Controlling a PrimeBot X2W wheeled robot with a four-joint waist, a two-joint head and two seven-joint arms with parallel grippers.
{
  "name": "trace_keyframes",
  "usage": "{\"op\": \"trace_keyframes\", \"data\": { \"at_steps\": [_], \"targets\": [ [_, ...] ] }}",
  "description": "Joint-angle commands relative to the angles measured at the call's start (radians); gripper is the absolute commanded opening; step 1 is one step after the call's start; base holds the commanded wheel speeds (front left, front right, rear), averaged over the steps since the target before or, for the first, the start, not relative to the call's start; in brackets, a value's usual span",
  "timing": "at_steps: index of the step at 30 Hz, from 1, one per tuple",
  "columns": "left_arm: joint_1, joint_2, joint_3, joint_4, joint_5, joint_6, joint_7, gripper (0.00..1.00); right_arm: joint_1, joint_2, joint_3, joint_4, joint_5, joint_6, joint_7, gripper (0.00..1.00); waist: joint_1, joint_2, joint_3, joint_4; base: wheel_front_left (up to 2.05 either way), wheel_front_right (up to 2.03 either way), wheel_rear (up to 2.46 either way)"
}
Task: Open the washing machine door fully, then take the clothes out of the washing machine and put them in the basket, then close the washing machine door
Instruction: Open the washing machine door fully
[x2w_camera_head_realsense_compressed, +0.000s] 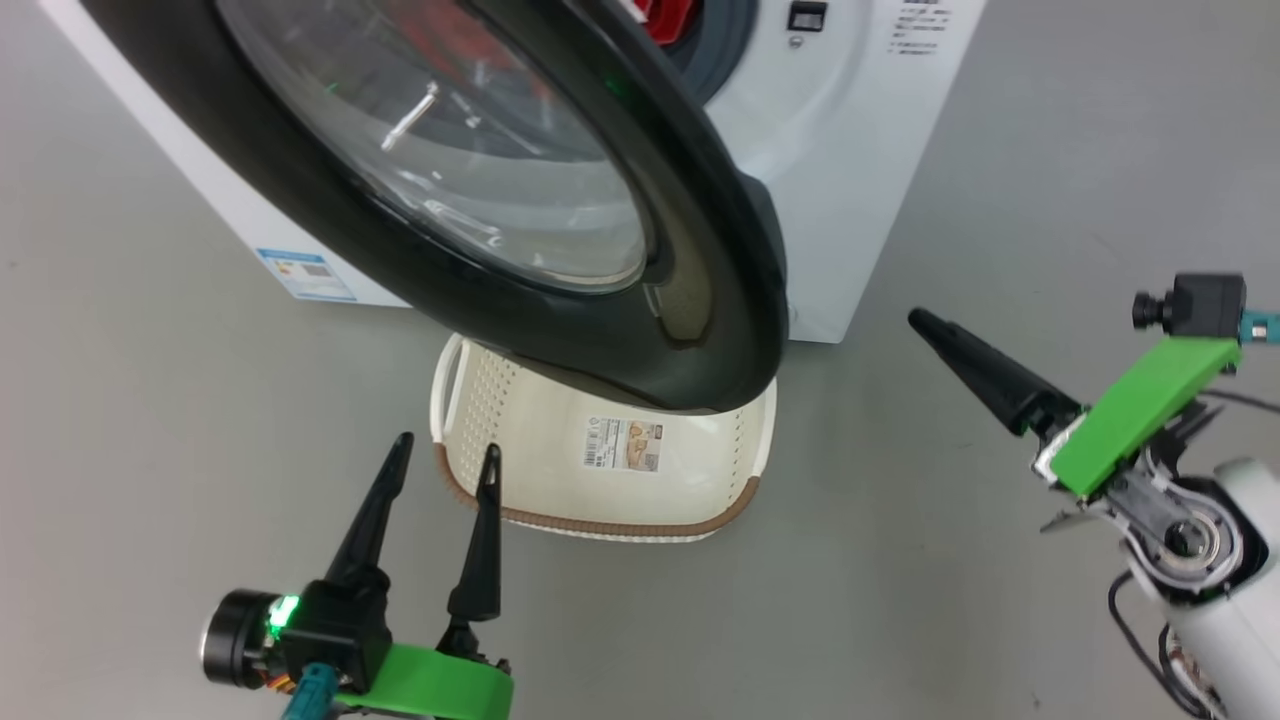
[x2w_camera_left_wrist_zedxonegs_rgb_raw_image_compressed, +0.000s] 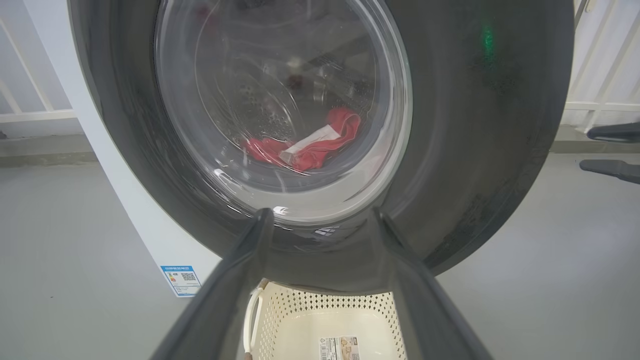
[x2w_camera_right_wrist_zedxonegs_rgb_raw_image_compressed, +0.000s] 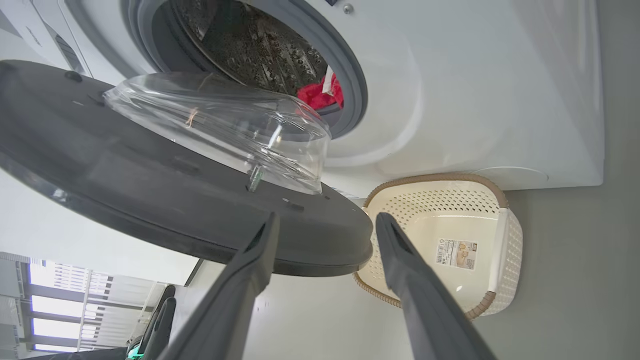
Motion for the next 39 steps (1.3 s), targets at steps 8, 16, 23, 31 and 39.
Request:
{"op": "trace_keyframes", "data": {
  "at_steps": [8, 16, 23, 31, 39],
  "targets": [
    [0.029, 0.01, 0.066, -0.01, 0.015, -0.012, -0.008, 1.0, 0.127, -0.048, 0.066, -0.011, -0.022, 0.008, -0.143, 1.0, 0.0, 0.0, -0.023, -0.057, 0.0, 0.0, 0.0],
    [0.033, 0.01, 0.085, -0.003, 0.02, -0.022, -0.008, 1.0, 0.182, -0.088, 0.131, 0.016, -0.074, 0.008, -0.289, 1.0, 0.0, 0.0, -0.025, -0.088, 0.0, 0.0, 0.0],
    [0.046, 0.01, 0.107, 0.004, 0.021, -0.026, -0.008, 1.0, 0.204, -0.125, 0.223, 0.03, -0.17, 0.008, -0.519, 1.0, 0.0, 0.0, -0.034, -0.116, 0.0, 0.0, 0.0],
    [0.049, 0.01, 0.118, 0.007, 0.025, -0.033, -0.008, 1.0, 0.233, -0.078, 0.076, 0.0, -0.412, 0.008, -0.547, 1.0, 0.0, 0.0, -0.03, -0.135, 0.0, 0.0, 0.0],
    [0.049, 0.01, 0.116, 0.013, 0.027, -0.037, -0.008, 1.0, 0.312, 0.039, -0.146, -0.053, -0.766, 0.008, -0.548, 1.0, 0.0, 0.0, -0.035, -0.135, 0.0, 0.0, 0.0]
  ]
}}
